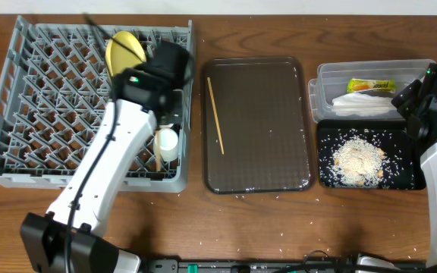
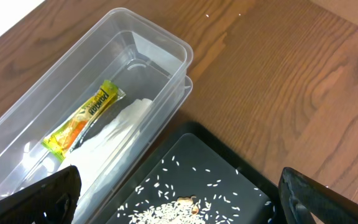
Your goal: Sort waste into correct bins and load items into the dishwasher
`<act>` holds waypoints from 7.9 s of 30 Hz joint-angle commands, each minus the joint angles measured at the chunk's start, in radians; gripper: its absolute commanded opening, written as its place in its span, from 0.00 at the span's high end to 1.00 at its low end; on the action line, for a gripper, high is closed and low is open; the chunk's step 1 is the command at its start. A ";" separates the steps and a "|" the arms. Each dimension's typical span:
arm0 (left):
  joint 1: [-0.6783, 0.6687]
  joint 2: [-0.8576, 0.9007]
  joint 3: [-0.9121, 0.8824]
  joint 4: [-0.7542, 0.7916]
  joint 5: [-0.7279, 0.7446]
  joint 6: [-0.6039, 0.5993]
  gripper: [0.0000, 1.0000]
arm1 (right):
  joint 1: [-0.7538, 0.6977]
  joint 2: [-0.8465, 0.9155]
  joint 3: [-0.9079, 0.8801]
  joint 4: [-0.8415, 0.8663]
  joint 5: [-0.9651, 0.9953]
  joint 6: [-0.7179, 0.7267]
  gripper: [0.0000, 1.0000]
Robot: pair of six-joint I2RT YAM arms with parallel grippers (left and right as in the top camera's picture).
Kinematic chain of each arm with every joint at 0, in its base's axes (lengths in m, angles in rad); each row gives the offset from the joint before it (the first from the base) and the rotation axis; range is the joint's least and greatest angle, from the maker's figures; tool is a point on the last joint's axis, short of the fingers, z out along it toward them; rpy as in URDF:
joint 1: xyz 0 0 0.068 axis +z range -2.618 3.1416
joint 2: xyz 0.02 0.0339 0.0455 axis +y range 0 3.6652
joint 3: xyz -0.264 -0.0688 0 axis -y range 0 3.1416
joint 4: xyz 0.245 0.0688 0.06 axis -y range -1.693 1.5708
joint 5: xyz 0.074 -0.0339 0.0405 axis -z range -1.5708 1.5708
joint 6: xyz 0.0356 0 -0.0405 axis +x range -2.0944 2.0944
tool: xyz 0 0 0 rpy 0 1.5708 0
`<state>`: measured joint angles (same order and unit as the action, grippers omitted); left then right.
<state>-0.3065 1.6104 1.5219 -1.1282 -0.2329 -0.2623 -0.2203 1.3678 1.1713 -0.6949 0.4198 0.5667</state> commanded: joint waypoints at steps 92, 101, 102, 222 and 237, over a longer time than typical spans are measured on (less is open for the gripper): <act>-0.180 -0.036 -0.037 0.195 0.015 0.059 0.93 | -0.001 0.005 0.002 -0.002 0.017 0.013 0.01; 0.078 -0.018 -0.146 0.105 -0.056 0.227 0.93 | -0.001 0.005 0.002 -0.002 0.017 0.013 0.01; 0.101 -0.001 -0.169 0.126 -0.056 0.253 0.93 | -0.001 0.005 0.002 -0.002 0.017 0.013 0.01; 0.454 -1.606 -1.518 1.062 0.275 0.311 0.05 | 0.231 -0.606 -0.595 0.512 -0.066 -0.205 0.01; 0.454 -1.606 -1.518 1.062 0.275 0.311 0.05 | 0.263 -1.267 -1.153 0.652 -0.245 -0.314 0.01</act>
<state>0.1425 0.0101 0.0265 -0.0406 0.0467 0.0494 0.0311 0.1452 0.0441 -0.0505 0.1894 0.2726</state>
